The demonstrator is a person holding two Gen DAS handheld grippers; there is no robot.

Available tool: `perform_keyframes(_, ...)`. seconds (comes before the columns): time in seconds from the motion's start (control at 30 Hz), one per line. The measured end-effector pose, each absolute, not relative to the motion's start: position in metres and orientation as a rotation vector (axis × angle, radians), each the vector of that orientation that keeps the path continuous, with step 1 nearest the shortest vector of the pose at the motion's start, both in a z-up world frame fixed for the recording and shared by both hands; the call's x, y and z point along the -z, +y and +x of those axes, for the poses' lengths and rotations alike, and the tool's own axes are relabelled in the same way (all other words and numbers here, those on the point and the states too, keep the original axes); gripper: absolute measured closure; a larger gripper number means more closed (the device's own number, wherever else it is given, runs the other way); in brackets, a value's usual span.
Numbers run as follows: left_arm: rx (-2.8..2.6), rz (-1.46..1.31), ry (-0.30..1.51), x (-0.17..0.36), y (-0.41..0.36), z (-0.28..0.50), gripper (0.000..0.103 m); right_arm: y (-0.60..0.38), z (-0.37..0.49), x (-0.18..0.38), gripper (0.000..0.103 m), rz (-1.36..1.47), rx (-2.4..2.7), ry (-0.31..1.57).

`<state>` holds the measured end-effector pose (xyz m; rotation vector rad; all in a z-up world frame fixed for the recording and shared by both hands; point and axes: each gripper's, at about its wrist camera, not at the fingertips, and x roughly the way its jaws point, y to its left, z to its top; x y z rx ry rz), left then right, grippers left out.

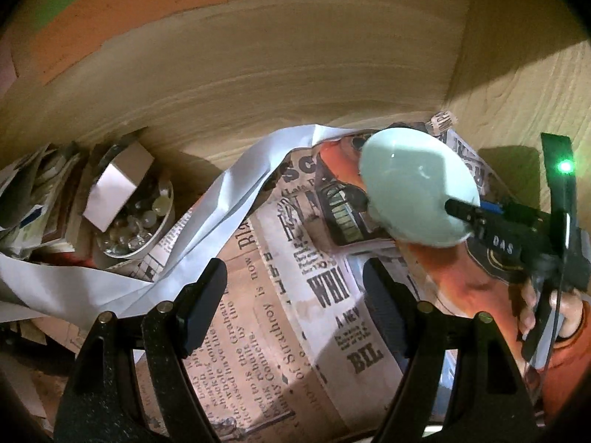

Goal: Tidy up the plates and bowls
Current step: 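Move both tools to the mint green bowl and close on its rim, then lift the mint green bowl with both tools and carry it over the bowls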

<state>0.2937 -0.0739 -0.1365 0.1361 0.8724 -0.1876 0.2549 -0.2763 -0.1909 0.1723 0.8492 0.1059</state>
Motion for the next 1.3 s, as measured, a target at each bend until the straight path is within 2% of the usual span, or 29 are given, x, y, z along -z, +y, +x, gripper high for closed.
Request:
perform_keyframes(0.27, 0.143, 0.14, 0.94, 0.155, -0.073, 0.311, 0.027, -0.237, 0.237, 0.19, 0.079, 0.073, -0.287, 0.858)
perform_keyframes(0.33, 0.135, 0.131, 0.968, 0.161, -0.071, 0.315, 0.031, -0.232, 0.235, 0.19, 0.079, 0.068, -0.319, 0.861)
perform_keyframes(0.53, 0.145, 0.139, 1.043, 0.176, -0.073, 0.323, 0.054, -0.225, 0.229, 0.192, 0.08, 0.072, -0.371, 0.861)
perform_keyframes(0.6, 0.163, 0.135, 1.075, 0.182, -0.074, 0.326, 0.071, -0.22, 0.231, 0.193, 0.08, 0.074, -0.375, 0.86)
perform_keyframes(0.63, 0.179, 0.124, 1.086, 0.185, -0.074, 0.327, 0.073, -0.22, 0.23, 0.193, 0.08, 0.077, -0.378, 0.858)
perform_keyframes(0.73, 0.215, 0.12, 1.089, 0.186, -0.077, 0.327, 0.089, -0.221, 0.233, 0.191, 0.08, 0.083, -0.382, 0.857)
perform_keyframes(1.0, 0.206, 0.166, 1.06, 0.18, -0.082, 0.324, 0.089, -0.221, 0.23, 0.187, 0.08, 0.088, -0.37, 0.856)
perform_keyframes(1.3, 0.204, 0.177, 0.954, 0.148, -0.081, 0.296, 0.089, -0.224, 0.214, 0.163, 0.08, 0.102, -0.347, 0.781)
